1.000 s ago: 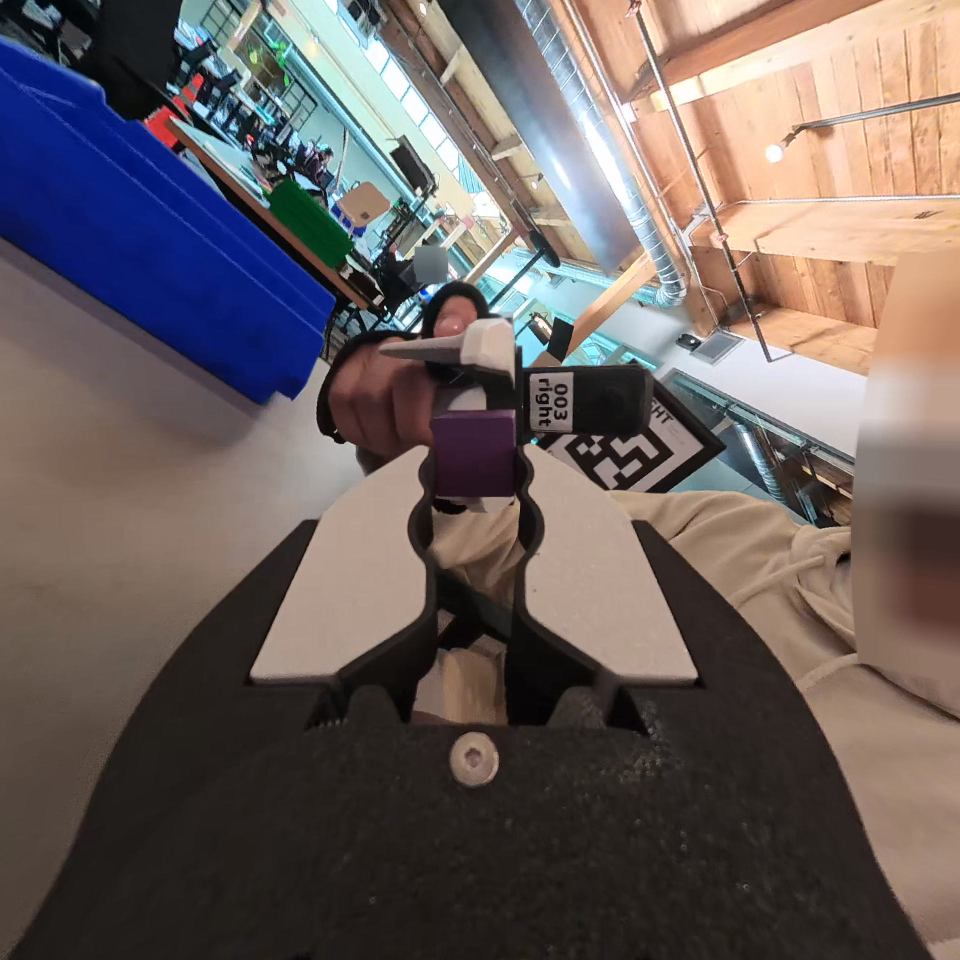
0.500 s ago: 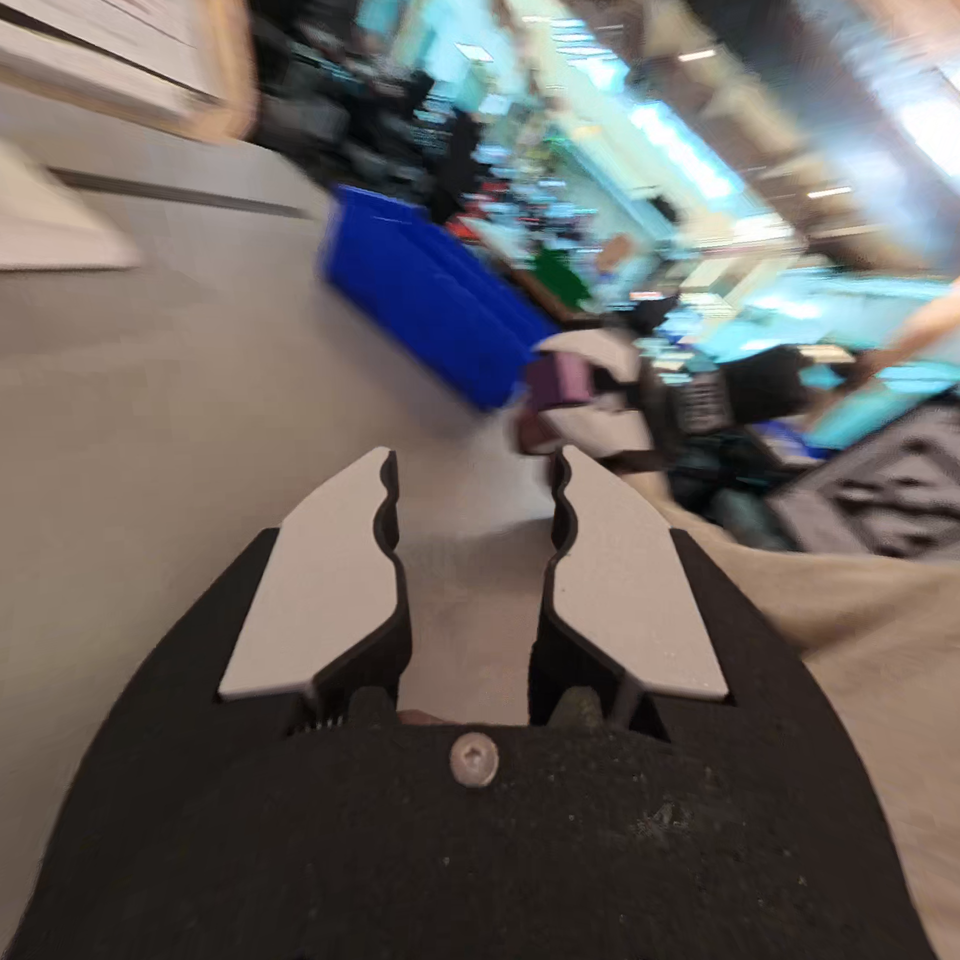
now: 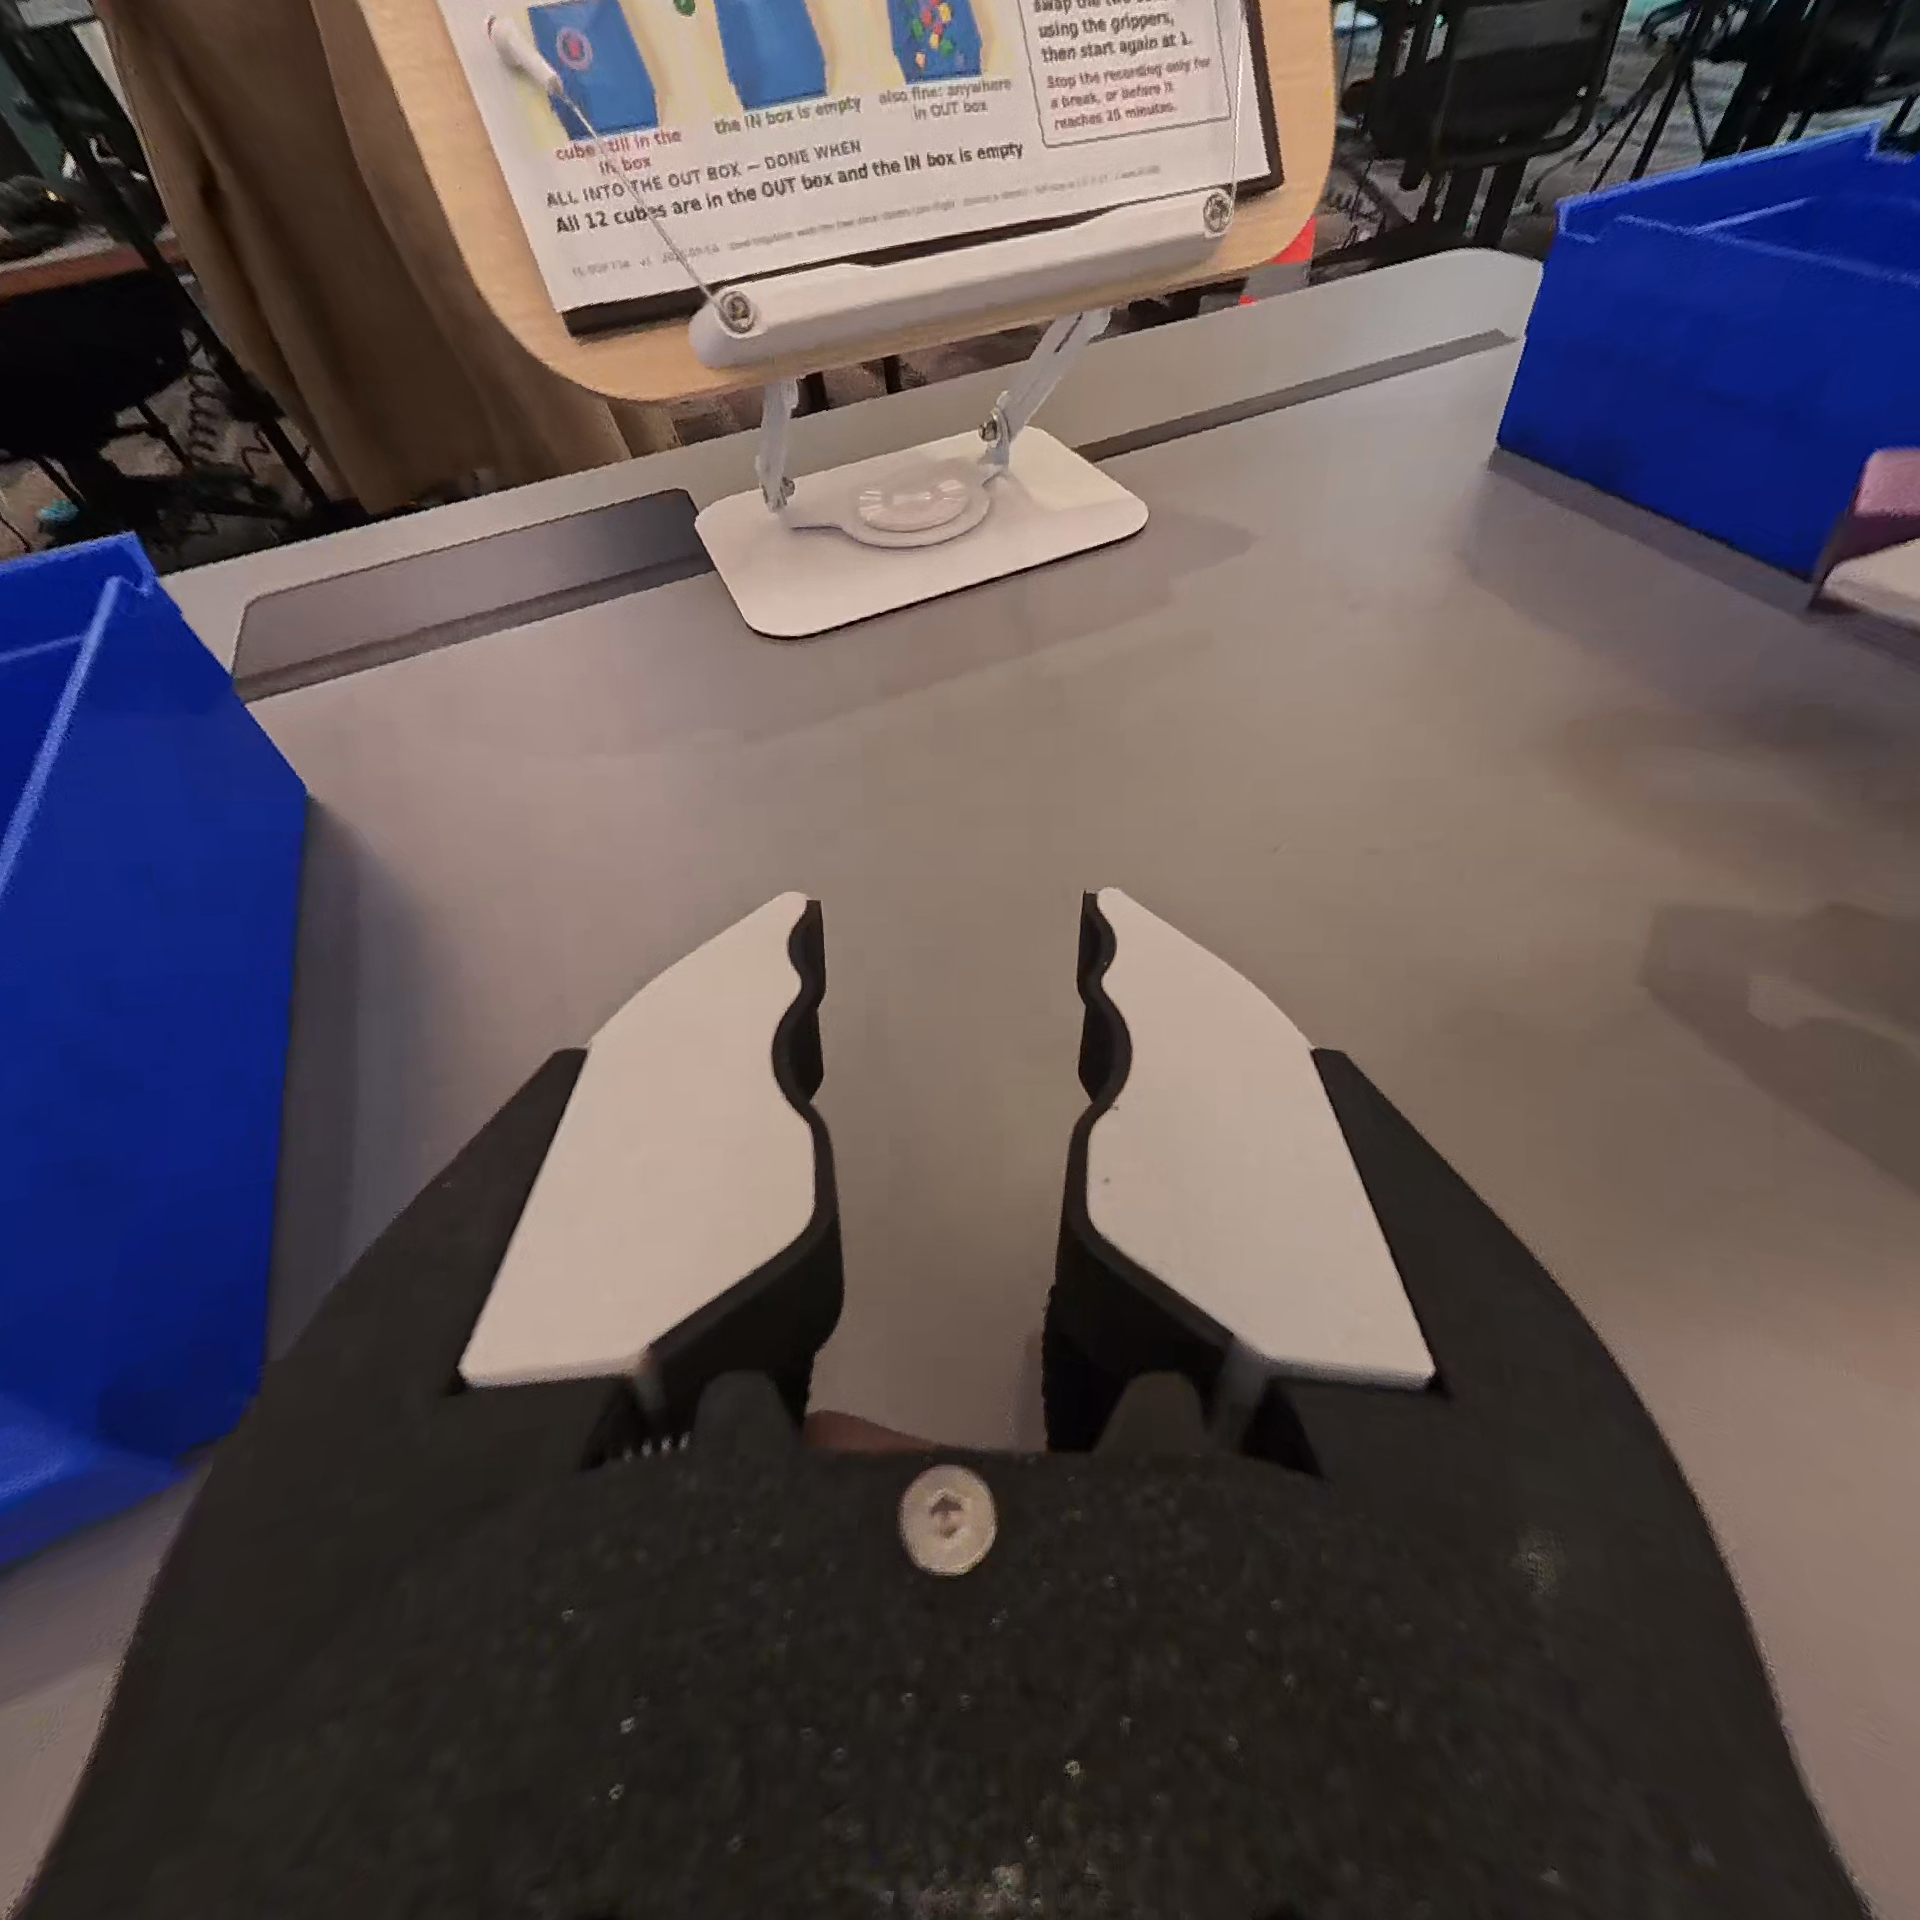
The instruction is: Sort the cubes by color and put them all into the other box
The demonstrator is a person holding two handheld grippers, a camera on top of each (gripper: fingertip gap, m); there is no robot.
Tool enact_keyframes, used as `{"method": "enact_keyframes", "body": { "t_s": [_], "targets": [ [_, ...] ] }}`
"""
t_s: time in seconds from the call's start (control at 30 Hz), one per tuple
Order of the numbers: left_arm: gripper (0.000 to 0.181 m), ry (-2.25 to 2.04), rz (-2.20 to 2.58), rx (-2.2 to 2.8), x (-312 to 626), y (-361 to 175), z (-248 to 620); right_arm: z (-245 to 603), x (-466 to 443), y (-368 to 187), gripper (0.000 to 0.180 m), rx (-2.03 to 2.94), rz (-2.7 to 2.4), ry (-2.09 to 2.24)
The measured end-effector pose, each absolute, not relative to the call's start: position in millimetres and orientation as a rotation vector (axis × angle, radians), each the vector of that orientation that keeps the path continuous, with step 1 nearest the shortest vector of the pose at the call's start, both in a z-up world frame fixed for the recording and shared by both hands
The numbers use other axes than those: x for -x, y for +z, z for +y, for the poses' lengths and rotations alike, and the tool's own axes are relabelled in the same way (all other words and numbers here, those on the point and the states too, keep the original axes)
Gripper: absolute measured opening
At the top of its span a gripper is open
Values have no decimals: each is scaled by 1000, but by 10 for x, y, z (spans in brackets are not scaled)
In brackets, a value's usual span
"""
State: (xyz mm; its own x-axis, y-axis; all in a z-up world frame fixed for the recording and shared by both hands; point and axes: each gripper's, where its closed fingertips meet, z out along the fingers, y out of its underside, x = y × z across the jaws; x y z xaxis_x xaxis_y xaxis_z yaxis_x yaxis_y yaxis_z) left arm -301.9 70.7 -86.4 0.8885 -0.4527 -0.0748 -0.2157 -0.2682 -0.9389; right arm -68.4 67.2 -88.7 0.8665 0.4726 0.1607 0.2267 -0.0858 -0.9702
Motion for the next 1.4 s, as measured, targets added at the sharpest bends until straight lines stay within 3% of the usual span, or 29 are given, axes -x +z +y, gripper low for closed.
{"method": "enact_keyframes", "body": {
  "t_s": [0.13, 0.27, 0.47, 0.67, 1.4],
  "targets": [
    [46, -252, 533, 1842, 2952, -824, 653, 652, 342, -384, 29, 1661, -529, 95],
    [46, -272, 559, 1844, 2904, -828, 610, 821, -827, 157, 29, 1889, -476, -115],
    [47, -311, 602, 1851, 2813, -836, 592, 1187, -2405, -735, 30, 2671, -580, -335],
    [47, -306, 634, 1842, 2770, -831, 579, 1174, -2759, -1429, 30, 3053, -548, -278],
    [47, -411, 677, 1832, 2622, -769, 399, 866, -2982, -1852, 31, 3298, -878, -542]
  ]
}}
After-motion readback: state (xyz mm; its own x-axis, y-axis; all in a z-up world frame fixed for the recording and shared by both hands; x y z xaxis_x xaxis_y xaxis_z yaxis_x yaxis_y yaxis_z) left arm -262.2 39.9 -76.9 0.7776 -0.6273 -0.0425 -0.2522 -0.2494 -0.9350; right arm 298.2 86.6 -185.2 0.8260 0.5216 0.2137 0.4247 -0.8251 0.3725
